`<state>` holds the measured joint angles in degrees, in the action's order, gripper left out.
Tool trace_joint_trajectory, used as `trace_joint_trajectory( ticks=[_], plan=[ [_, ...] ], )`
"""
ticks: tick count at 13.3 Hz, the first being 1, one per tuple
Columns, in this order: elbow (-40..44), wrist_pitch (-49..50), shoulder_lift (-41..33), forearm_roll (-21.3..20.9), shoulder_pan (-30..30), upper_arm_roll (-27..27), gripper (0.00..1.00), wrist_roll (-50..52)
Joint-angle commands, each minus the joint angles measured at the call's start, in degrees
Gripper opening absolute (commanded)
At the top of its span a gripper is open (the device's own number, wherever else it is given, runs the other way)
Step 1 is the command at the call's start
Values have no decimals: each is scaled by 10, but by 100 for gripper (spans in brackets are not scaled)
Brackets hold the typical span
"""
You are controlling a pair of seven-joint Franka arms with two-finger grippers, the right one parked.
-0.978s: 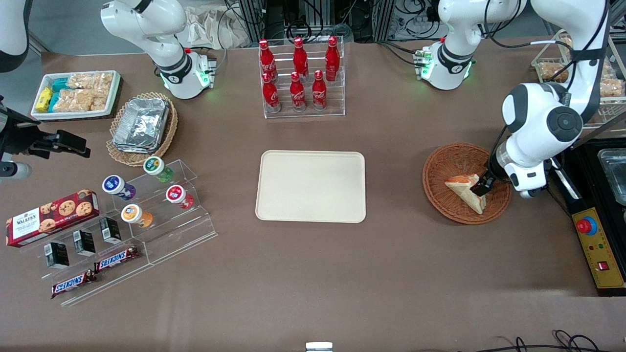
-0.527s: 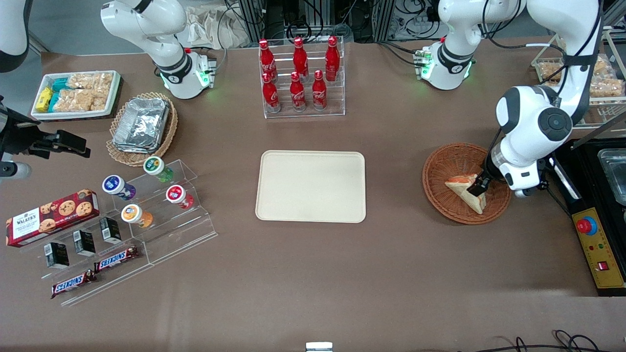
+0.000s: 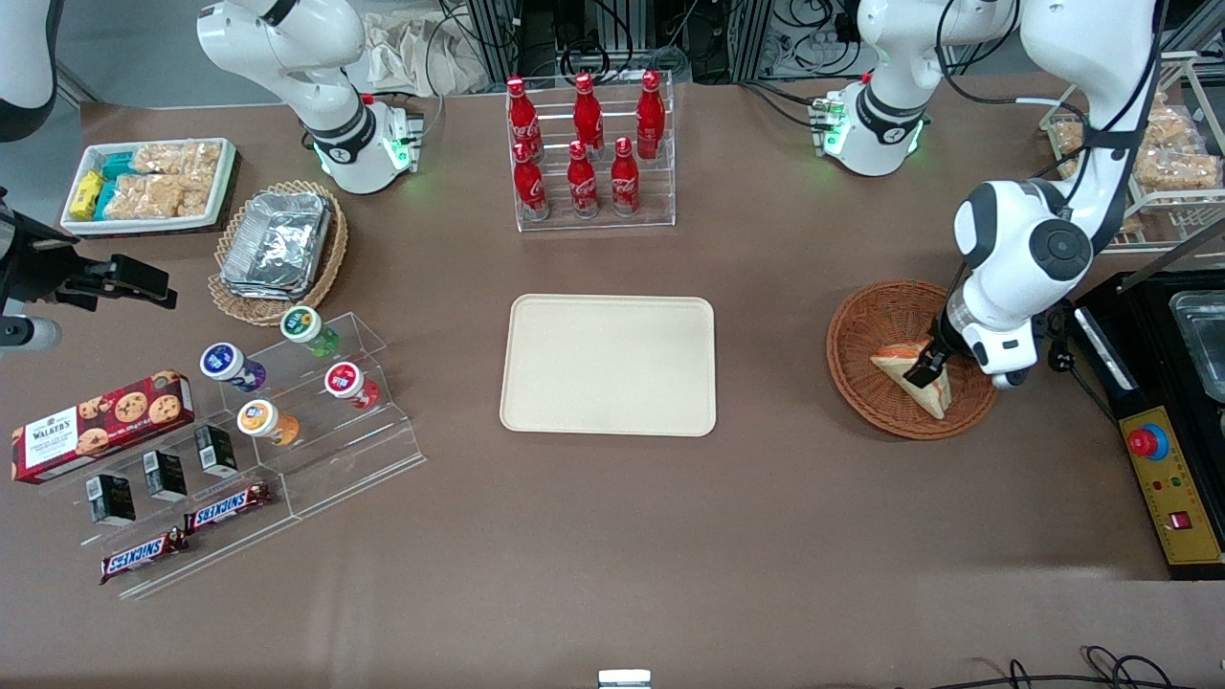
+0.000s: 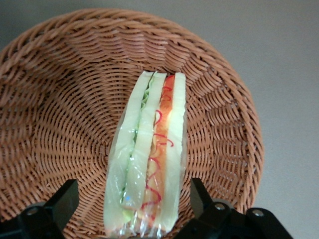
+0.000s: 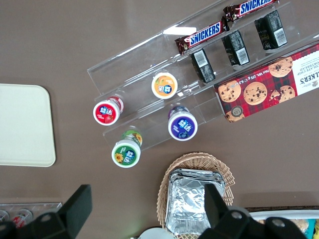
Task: Place sandwich from basket to tray
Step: 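Close the left gripper on the sandwich's edge, then lift the sandwich up out of the basket with the left gripper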
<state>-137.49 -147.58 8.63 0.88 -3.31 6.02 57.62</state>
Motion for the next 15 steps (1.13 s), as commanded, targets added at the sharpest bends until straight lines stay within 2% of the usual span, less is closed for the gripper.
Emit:
trace_joint_trajectory(
  ticks=[1, 2, 3, 4, 5, 8, 11, 13, 15],
  plan=[
    [-13, -42, 18, -4, 1, 1, 94, 8],
    [-10, -43, 24, -4, 1, 1, 68, 8],
    [-9, -43, 23, -4, 1, 1, 34, 7],
    [-9, -43, 20, -4, 1, 1, 7, 8],
    [-8, -43, 17, -4, 1, 1, 0, 12],
    [2, -41, 10, -4, 1, 2, 0, 31],
    [8, -8, -35, -5, 1, 3, 0, 1],
    [54, 89, -55, -5, 1, 3, 0, -76],
    [147, 233, -56, -5, 2, 4, 0, -122]
  ],
)
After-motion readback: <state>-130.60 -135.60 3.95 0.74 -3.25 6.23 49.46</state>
